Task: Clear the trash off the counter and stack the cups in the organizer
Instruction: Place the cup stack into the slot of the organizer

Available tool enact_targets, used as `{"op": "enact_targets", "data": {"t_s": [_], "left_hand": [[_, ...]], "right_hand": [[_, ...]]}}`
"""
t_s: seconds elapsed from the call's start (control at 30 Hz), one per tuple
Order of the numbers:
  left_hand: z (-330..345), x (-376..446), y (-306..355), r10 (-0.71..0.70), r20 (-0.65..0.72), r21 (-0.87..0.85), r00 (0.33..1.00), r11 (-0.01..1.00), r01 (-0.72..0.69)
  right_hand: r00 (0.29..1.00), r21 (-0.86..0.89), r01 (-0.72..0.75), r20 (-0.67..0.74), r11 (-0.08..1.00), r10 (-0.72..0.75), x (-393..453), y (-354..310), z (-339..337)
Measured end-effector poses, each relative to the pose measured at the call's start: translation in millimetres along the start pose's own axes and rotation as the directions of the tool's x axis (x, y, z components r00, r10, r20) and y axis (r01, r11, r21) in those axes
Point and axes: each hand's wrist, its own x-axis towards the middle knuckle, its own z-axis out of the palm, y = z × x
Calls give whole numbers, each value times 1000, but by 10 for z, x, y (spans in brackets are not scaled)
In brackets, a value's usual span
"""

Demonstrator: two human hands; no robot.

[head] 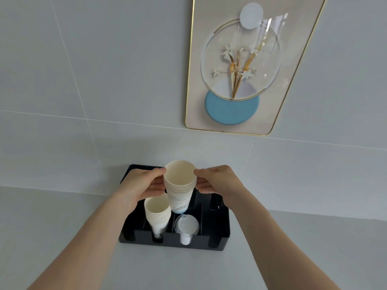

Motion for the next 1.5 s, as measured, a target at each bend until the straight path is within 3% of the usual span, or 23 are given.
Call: {"op": "enact_targets", "data": {"t_s": [0.47, 1.0, 1.5], "left_hand": [[-682, 393, -8, 6, -17, -38, 1000, 999, -6], [-739, 770, -674, -164, 11, -10, 986, 986, 164], [-733, 898, -957, -183, 20, 70, 983, 981, 181]], "right_hand": [[999, -24, -35, -13, 999, 34, 318, -47, 783], [976, -99, -201, -102, 975, 191, 592, 584, 1008], [955, -138, -289, -119, 947, 273, 821, 990, 1063]]}}
